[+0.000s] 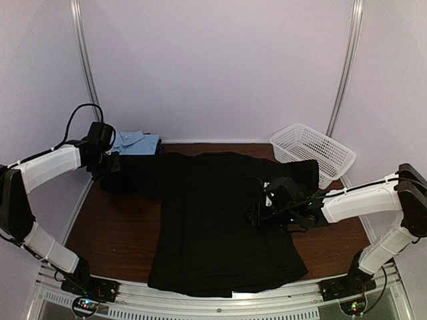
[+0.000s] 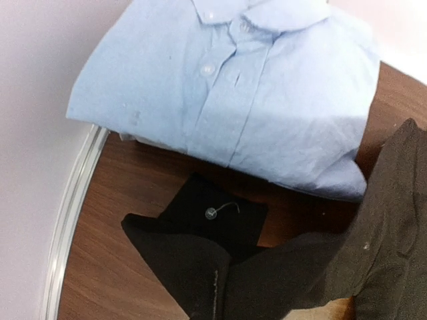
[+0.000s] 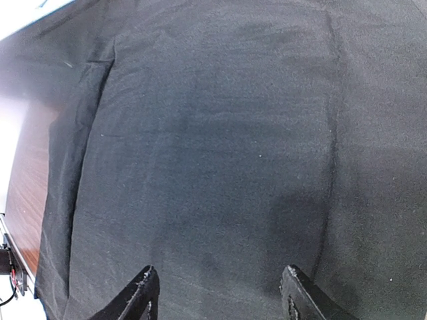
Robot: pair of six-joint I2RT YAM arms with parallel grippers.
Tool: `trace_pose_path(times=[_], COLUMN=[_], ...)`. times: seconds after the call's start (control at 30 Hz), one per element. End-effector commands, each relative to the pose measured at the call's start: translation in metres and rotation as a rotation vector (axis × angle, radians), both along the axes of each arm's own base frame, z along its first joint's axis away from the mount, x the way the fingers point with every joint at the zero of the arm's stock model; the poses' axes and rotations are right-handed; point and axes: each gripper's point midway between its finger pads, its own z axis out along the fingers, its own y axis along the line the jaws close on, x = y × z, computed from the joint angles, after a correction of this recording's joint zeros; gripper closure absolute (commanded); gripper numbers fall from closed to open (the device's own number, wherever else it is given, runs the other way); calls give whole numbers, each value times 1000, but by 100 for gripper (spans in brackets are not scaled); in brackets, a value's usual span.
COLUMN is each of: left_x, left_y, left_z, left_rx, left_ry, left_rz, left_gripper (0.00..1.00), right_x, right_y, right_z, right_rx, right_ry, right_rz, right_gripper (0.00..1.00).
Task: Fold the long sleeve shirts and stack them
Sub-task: Pick up the sleeve from the corner of the board, then place the sleeve at the center of the board.
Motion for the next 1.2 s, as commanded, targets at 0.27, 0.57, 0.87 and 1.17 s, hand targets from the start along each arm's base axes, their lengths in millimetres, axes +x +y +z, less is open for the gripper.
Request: trace_pose_path(times=[0.27, 0.57, 0.87, 1.17], left_x=[28, 35, 10, -13], left_y=[-29, -61, -135, -208], left_z=[42, 38, 54, 76], left_rx=[-62, -177, -455, -664], left_ry=[-11, 36, 57, 59], left_rz=[-171, -294, -524, -676], left_gripper=[100, 100, 100, 100], right_x=[11, 13, 15, 15], right_y=[17, 25, 31, 42], right_z=[3, 2, 3, 7], right_rx=[2, -2, -5, 1], right_ry=[-19, -15, -24, -28], right_rz=[16, 28, 37, 50], right_gripper=[36, 37, 36, 36])
